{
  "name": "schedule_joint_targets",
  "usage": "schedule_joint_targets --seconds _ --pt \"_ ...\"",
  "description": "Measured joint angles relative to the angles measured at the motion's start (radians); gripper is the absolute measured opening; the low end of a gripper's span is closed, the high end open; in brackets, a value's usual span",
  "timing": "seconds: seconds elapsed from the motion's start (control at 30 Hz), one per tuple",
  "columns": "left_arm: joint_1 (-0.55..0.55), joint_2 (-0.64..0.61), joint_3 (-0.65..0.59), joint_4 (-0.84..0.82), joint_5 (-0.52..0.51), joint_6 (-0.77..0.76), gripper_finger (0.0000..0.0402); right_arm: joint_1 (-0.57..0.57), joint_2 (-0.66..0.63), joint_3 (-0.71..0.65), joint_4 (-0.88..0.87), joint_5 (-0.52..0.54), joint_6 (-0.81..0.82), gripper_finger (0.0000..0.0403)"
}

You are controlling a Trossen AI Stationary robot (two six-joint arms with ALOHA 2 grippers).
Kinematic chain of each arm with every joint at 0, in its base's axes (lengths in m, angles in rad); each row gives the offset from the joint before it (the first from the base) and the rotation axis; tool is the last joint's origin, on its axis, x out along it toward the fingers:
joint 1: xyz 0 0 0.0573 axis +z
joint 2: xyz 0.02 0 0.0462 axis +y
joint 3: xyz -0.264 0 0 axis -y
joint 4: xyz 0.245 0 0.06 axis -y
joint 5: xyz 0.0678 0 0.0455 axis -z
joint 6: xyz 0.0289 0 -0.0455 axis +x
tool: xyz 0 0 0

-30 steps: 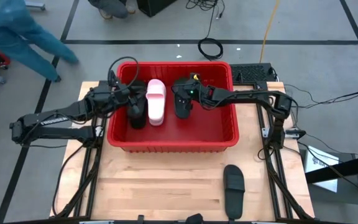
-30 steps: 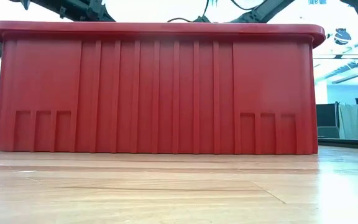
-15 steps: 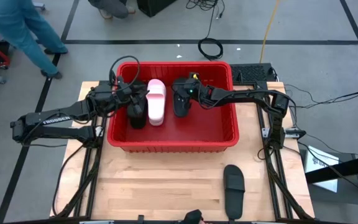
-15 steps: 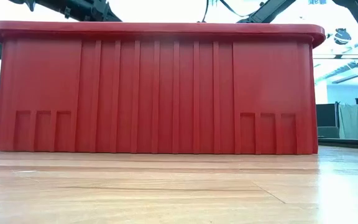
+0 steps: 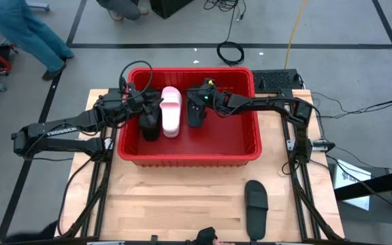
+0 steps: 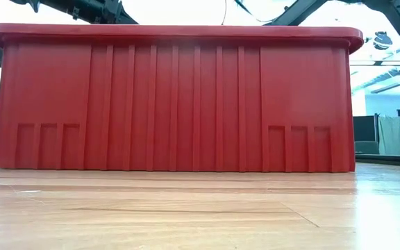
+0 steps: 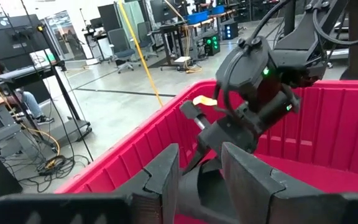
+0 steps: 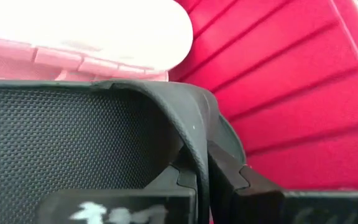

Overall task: Pick and place slides into bin
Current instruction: Put the black slipper into the organizer bin

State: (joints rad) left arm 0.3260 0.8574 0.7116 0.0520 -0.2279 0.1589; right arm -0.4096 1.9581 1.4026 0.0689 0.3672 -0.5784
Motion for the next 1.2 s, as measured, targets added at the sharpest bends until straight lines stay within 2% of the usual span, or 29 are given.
schedule_joint_targets --seconds 0.2,0.9,1.2 --pt "0.000 0.000 0.000 0.002 0.001 -0.005 0.0127 0.012 0.075 0.111 -0.064 0.005 0.004 0.0004" --pt "0.000 0.000 0.000 0.000 0.003 -0.005 0.0127 0.014 0.088 0.115 -0.089 0.024 0.027 0.0004" --pt "0.000 0.000 0.000 0.004 0.029 -0.011 0.0127 0.021 0.120 0.112 -0.073 -0.012 0.088 0.0004"
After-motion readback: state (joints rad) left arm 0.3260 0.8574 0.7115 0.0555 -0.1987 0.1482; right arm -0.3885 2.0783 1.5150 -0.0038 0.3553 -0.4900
